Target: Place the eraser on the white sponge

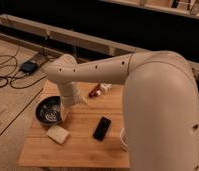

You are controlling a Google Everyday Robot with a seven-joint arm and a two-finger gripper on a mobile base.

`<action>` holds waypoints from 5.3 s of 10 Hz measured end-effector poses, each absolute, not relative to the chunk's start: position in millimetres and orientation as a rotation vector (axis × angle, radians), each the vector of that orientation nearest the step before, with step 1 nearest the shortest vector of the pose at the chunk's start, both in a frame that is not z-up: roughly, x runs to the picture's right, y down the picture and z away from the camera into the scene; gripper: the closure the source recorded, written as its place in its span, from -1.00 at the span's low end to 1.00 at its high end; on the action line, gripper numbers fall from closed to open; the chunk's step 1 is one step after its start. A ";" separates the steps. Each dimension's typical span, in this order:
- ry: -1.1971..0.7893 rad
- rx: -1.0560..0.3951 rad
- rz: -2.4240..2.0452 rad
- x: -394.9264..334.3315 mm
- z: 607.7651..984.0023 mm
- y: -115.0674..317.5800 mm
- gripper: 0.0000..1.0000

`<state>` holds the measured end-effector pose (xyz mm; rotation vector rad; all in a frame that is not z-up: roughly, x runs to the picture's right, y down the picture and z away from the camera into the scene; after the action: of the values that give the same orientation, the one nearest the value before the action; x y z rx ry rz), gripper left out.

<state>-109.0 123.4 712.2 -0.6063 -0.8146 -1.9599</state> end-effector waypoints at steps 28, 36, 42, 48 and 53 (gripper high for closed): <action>-0.628 -0.779 -1.346 28.5 801.1 217.3 -0.60; -0.656 -0.727 -1.293 26.5 841.9 226.4 -0.28; -0.699 -0.696 -1.340 17.6 836.6 212.2 0.91; -0.859 -0.611 -1.564 -41.5 820.6 195.5 1.00; -1.044 -0.519 -1.821 -132.0 798.9 193.7 1.00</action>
<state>-132.0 193.7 798.9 -0.5186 -1.0443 -1.8213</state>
